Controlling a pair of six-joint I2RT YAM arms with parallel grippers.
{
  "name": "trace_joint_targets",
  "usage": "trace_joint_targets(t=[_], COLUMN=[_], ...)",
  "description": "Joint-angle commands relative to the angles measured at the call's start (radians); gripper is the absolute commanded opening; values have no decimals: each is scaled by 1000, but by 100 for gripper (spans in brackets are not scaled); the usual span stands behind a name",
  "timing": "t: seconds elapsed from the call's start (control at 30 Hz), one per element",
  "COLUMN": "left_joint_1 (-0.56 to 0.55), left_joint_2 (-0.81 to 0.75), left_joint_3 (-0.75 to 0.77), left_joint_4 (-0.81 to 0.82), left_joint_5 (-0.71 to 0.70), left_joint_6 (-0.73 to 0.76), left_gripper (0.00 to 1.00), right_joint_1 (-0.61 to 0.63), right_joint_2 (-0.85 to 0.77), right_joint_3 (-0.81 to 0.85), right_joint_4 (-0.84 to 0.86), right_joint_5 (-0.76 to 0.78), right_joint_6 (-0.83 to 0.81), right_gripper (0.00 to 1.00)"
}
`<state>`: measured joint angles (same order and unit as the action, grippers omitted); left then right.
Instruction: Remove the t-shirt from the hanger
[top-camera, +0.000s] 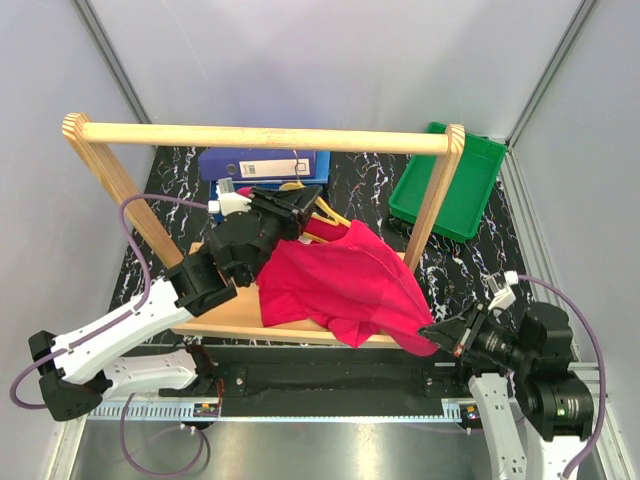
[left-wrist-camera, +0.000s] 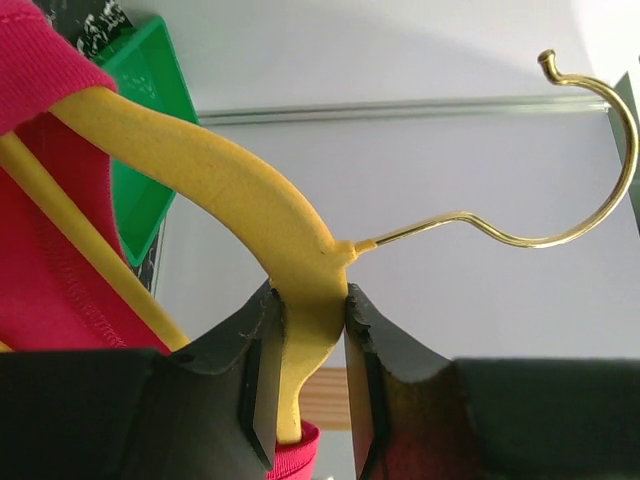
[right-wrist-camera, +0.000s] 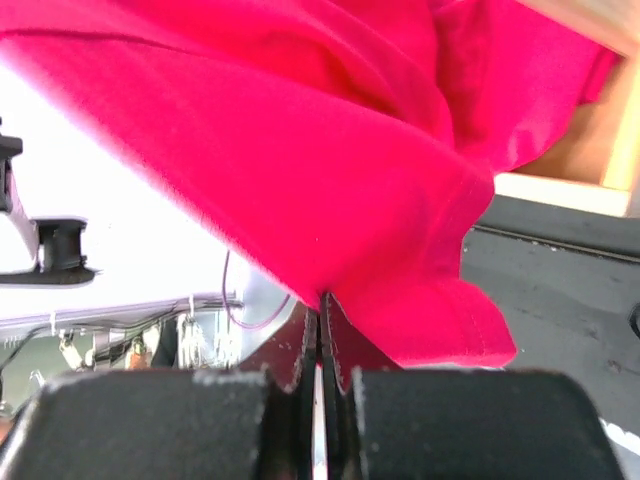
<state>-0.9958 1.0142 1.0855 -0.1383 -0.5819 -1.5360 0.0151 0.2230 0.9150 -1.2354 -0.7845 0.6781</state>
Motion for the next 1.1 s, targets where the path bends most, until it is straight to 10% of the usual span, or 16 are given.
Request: trace_joint_targets(t=[0.0,0.53,1.07], left_joint_1=[54,190,209], left_joint_2=[-34,-141,-186], left_joint_3=[48,-19,-50], left_joint_4=[5,-61,-47], left_joint_5=[-72,-50,-45], left_joint_6=[-65,-136,-161], left_gripper=[0,0,0], right_joint_1=[6,193,224], right_joint_2=[-25,-215,-211], right_joint_3=[73,144,117], right_joint_4=[-50,-206,-150], right_joint_5=[151,711,669], right_joint_6=[54,375,351], right_gripper=[0,0,0])
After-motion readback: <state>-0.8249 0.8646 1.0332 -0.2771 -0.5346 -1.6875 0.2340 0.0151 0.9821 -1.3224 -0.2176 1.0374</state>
